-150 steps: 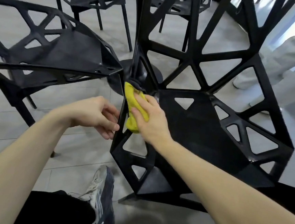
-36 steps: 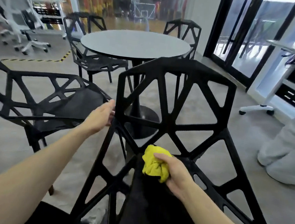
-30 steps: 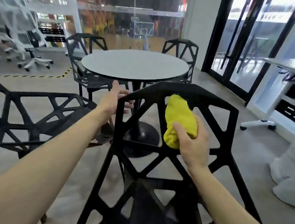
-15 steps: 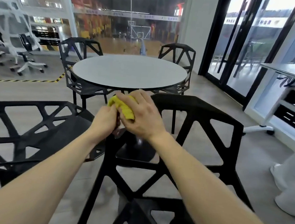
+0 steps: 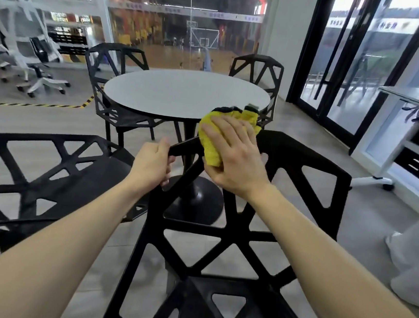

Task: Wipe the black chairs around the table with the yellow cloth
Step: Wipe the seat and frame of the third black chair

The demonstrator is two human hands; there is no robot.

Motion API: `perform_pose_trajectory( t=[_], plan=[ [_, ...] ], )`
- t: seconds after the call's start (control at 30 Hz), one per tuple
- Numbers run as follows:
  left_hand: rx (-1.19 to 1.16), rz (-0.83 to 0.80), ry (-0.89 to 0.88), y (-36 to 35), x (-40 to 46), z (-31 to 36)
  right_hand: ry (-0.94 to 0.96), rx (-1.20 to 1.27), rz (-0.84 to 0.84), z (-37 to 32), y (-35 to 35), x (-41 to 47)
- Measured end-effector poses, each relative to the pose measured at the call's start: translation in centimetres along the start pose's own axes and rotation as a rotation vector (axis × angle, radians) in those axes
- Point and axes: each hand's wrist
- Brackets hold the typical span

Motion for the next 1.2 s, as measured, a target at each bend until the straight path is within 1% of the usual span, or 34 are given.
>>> perform_pose_trajectory(
  t=[0.1, 0.2, 0.23, 0.3, 0.37, 0.4, 0.5, 0.57, 0.67, 0.73, 0.8, 0.83, 0.87, 0.93, 0.97, 1.03, 1.1, 1.13, 1.2],
  plan=[
    [0.019, 0.024, -0.031, -0.3, -0.1, 0.1, 0.056, -0.096, -0.101, 2.2, 2.0, 0.1],
    [0.025, 0.040, -0.022, -0.4, -0.4, 0.2, -0.008, 0.008, -0.231, 3.0, 2.9, 2.7],
    [0.026, 0.043, -0.015, -0.4, -0.5, 0.3, -0.023, 0.019, -0.226, 2.6, 2.5, 3.2],
    [0.024, 0.046, -0.018, -0.4, -0.7, 0.4, -0.064, -0.005, -0.074, 0.9, 0.6, 2.4],
    [0.033, 0.050, -0.037, -0.4, -0.9, 0.4, -0.114, -0.036, 0.072, -1.0, -1.4, -1.0],
    [0.037, 0.049, -0.050, -0.3, -0.9, 0.2, -0.096, -0.057, 0.104, -1.9, -2.1, -3.2],
    [0.045, 0.044, -0.104, -0.3, -0.9, 0.0, 0.031, -0.147, 0.089, -2.2, -2.2, -6.9],
    [0.116, 0.048, -0.164, -0.2, -1.0, -0.2, -0.009, -0.180, 0.079, -1.5, -1.3, -5.4],
    [0.305, 0.074, -0.228, -0.1, -1.5, -0.4, -0.084, -0.165, 0.046, -1.5, -0.1, -1.2],
    [0.423, 0.088, -0.286, -0.1, -2.0, -0.7, -0.102, -0.185, 0.029, -1.8, -0.6, -0.3],
    [0.618, 0.129, -0.360, -0.1, -2.4, -1.0, -0.139, -0.190, 0.055, -2.0, -2.3, -2.5],
    [0.656, 0.146, -0.389, -0.2, -2.5, -1.0, -0.150, -0.191, 0.060, -2.1, -3.3, -4.7],
    [0.659, 0.145, -0.401, -0.2, -2.6, -1.0, -0.147, -0.205, 0.040, -2.1, -4.3, -7.3],
    [0.658, 0.140, -0.439, -0.1, -2.5, -1.1, -0.085, -0.234, -0.067, -2.1, -4.9, -11.2],
    [0.658, 0.143, -0.455, -0.1, -2.5, -1.2, -0.051, -0.185, -0.083, -2.1, -4.4, -11.5],
    [0.695, 0.141, -0.468, -0.1, -2.6, -1.2, -0.046, -0.042, 0.065, -1.9, -2.2, -8.1],
    [0.743, 0.144, -0.461, -0.1, -2.3, -1.5, -0.150, 0.033, 0.237, -1.7, 0.5, -2.0],
    [0.756, 0.150, -0.454, -0.1, -2.3, -1.5, -0.210, 0.008, 0.288, -1.3, 1.5, 0.8],
    [0.738, 0.153, -0.435, 0.0, -2.4, -1.4, -0.300, -0.079, 0.288, -0.4, 1.5, 2.9]
  ],
)
Point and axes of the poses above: each hand's wrist, its own x-axis towards the middle knuckle, its own y-axis out of the back of the hand, z = x × y, and after that the axes turned 4 degrees about -y, right-handed
